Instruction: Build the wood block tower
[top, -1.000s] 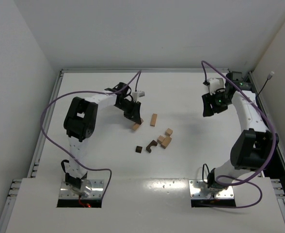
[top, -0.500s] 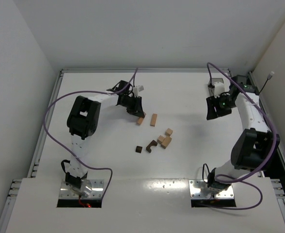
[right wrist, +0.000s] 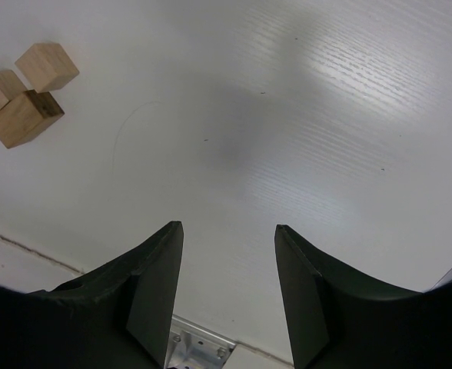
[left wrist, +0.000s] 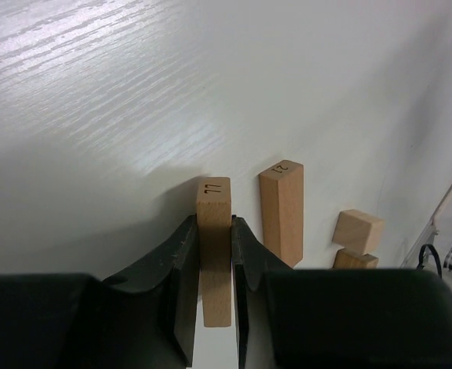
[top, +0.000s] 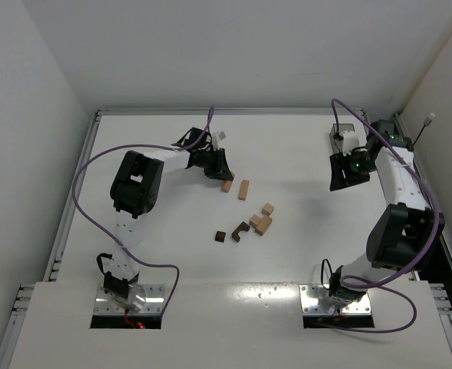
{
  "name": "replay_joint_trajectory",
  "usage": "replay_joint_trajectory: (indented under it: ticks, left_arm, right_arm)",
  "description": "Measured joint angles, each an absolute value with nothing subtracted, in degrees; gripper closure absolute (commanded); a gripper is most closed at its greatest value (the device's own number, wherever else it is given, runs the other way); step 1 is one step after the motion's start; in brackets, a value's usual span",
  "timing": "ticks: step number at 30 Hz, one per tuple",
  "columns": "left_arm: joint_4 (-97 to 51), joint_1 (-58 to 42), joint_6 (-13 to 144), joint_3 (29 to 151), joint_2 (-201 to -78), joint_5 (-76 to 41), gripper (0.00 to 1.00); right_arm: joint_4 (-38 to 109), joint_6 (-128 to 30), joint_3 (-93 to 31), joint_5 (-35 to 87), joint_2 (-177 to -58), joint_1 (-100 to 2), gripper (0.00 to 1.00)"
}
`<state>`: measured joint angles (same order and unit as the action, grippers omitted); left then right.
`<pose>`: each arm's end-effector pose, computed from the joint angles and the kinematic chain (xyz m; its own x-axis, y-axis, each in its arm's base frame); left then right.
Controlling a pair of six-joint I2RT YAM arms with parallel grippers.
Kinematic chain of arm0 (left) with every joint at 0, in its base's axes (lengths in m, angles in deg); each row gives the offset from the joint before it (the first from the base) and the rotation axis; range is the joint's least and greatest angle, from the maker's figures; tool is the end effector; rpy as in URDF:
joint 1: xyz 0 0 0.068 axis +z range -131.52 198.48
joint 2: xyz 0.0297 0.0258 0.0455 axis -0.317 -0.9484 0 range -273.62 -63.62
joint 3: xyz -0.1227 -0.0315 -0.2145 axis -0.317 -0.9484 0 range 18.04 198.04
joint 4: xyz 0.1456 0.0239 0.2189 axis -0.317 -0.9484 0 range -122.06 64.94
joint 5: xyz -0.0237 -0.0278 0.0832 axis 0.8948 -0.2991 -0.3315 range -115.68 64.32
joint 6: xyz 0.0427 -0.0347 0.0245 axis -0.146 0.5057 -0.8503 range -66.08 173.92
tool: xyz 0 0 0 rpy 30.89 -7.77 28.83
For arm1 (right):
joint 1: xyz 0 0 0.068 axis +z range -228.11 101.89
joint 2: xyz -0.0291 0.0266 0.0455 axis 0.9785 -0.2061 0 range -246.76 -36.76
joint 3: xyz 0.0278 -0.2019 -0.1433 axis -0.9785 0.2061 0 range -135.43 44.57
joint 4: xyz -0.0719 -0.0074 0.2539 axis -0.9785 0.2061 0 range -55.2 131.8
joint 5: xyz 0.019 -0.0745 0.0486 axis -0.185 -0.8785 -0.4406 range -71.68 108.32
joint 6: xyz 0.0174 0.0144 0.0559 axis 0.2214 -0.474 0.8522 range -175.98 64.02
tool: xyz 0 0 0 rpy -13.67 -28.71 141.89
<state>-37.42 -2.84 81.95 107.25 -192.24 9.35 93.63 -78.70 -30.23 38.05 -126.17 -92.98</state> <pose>0.4260 -0.1937 0.1029 -0.9413 -0.0458 -0.3343 0.2109 0.6936 -0.6888 0.2991 -0.0638 0.2374 -0.9119 -0.1339 -0.3880 -0.2207 0.9570 0.1883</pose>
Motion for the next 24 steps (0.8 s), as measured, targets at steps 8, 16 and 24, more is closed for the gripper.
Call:
replay_joint_trajectory:
  ticks: [8,16,24]
  left_arm:
    - [-31.8,-2.9,85.8,102.7,-191.6,12.6,1.0]
    - [-30.7,-3.1,87.3,100.2,-190.3,12.7,0.65]
    - [-30.9,-3.6,86.8,100.2,-188.4,10.9,0.49]
  right_arm:
    - [94.0,-78.7,-30.2,38.0,-126.2,-93.0,0.52]
    - [94.0,-78.7,-30.2,38.0,-126.2,-93.0,0.52]
    - [94.0,-78.7,-30.2,38.0,-126.2,-93.0,0.52]
